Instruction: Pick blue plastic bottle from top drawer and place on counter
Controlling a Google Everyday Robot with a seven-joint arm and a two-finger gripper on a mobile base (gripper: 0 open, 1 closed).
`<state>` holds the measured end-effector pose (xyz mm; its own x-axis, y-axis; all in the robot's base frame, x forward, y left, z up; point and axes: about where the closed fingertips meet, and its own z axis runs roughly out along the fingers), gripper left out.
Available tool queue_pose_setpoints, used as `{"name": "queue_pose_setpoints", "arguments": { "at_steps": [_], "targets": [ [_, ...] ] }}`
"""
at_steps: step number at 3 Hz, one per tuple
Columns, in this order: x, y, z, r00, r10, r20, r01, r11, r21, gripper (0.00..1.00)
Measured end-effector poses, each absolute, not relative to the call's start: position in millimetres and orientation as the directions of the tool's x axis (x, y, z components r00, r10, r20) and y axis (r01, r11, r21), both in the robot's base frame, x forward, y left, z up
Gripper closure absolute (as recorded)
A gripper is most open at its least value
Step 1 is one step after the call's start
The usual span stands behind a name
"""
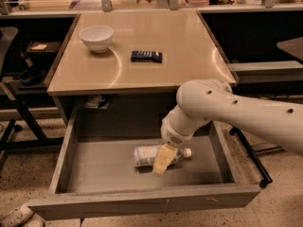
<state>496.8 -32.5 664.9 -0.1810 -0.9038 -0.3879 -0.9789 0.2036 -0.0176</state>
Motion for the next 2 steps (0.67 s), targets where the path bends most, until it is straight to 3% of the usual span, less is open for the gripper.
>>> {"name": "queue_pose_setpoints", "arguments": {
  "at_steps": [2],
  "targets": [
    [490, -19, 615, -0.161, -0.903, -0.398, -0.984, 0.176, -0.002, 0.0]
  ]
}}
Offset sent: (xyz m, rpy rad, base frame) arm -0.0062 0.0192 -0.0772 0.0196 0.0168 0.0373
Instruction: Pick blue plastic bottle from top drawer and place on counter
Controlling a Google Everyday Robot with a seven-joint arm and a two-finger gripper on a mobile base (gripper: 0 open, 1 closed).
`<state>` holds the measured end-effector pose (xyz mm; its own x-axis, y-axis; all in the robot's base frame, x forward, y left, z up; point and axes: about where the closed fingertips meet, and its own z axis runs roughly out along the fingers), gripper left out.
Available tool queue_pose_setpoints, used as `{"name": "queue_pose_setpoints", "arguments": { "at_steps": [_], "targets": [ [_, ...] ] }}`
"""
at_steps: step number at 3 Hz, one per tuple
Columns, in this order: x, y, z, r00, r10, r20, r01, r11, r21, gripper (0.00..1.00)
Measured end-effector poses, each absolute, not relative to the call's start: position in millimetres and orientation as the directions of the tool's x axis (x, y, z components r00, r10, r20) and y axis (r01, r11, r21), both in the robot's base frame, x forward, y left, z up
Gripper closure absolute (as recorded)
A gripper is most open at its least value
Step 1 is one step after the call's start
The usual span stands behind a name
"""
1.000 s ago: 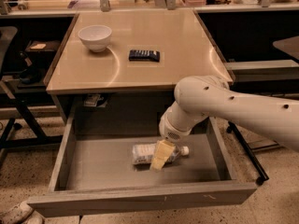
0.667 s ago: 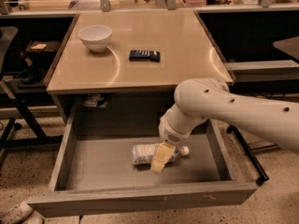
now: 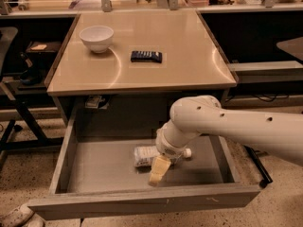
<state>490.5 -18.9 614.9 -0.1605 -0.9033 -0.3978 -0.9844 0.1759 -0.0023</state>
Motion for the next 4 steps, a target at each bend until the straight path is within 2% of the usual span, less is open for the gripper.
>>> {"name": "queue_pose_setpoints", "arguments": {
  "at_steps": [1, 2, 4],
  "targets": [
    [490.4, -17.2, 599.2, -0.162, -0.904, -0.395, -0.985, 0.175, 0.003, 0.0],
    [490.5, -17.1, 598.9, -0.162, -0.904, -0.395, -0.985, 0.175, 0.003, 0.18],
    [490.5, -17.1, 598.9, -0.162, -0.904, -0.395, -0.985, 0.175, 0.003, 0.65]
  ]
}}
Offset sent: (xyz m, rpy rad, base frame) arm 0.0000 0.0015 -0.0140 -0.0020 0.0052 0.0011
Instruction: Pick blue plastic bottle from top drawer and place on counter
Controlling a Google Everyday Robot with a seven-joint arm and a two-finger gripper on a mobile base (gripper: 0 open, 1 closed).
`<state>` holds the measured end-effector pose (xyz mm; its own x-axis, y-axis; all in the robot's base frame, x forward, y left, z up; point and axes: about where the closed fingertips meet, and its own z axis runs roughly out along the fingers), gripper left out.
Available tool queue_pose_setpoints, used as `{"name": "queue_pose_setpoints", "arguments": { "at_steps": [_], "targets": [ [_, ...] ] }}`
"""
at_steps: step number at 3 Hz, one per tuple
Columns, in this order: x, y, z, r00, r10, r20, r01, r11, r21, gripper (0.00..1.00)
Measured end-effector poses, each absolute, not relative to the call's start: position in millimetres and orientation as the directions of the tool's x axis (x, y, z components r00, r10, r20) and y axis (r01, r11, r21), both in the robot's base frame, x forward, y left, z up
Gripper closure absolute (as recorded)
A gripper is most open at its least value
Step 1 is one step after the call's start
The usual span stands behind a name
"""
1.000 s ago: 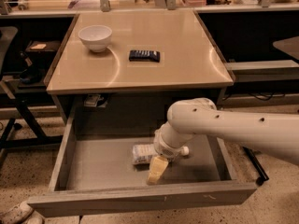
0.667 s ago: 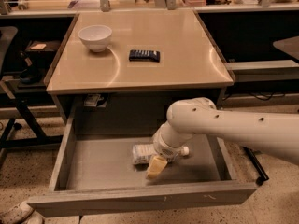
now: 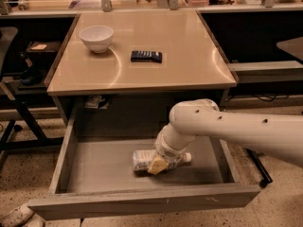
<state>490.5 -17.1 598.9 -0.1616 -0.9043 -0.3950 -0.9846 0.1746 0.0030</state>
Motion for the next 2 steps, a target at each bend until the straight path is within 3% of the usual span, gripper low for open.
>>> {"name": "queue_pose_setpoints", "arguments": {
  "at_steps": [1, 2],
  "targets": [
    [492, -19, 618, -0.159, -0.899, -0.407, -0.986, 0.163, 0.024, 0.88],
    [501, -34, 661, -0.158, -0.884, -0.44, -0.986, 0.165, 0.023, 1.0]
  ]
}}
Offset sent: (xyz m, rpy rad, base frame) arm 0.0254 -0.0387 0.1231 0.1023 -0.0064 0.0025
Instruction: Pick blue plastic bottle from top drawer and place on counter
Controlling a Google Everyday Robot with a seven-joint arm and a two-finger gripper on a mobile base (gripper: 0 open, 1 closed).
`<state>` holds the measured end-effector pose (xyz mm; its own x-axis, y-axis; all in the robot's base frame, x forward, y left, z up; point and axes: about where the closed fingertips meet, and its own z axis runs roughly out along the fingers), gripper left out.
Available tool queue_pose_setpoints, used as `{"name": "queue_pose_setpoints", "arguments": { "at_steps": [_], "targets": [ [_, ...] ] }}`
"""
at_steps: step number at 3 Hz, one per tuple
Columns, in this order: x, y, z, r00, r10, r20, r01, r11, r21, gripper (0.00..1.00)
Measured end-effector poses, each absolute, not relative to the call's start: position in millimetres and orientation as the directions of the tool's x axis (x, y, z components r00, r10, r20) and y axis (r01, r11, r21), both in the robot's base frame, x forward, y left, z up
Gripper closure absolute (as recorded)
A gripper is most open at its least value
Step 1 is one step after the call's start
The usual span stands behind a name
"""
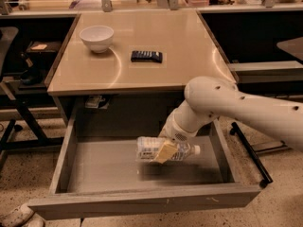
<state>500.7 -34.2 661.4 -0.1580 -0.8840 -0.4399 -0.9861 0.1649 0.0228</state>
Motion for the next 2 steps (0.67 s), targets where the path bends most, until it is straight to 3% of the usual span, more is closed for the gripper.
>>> {"name": "queue_pose_setpoints", "arguments": {
  "at_steps": [2],
  "targets": [
    [545, -93, 737, -0.177, -0.884, -0.432, -0.982, 0.189, 0.016, 1.0]
  ]
}}
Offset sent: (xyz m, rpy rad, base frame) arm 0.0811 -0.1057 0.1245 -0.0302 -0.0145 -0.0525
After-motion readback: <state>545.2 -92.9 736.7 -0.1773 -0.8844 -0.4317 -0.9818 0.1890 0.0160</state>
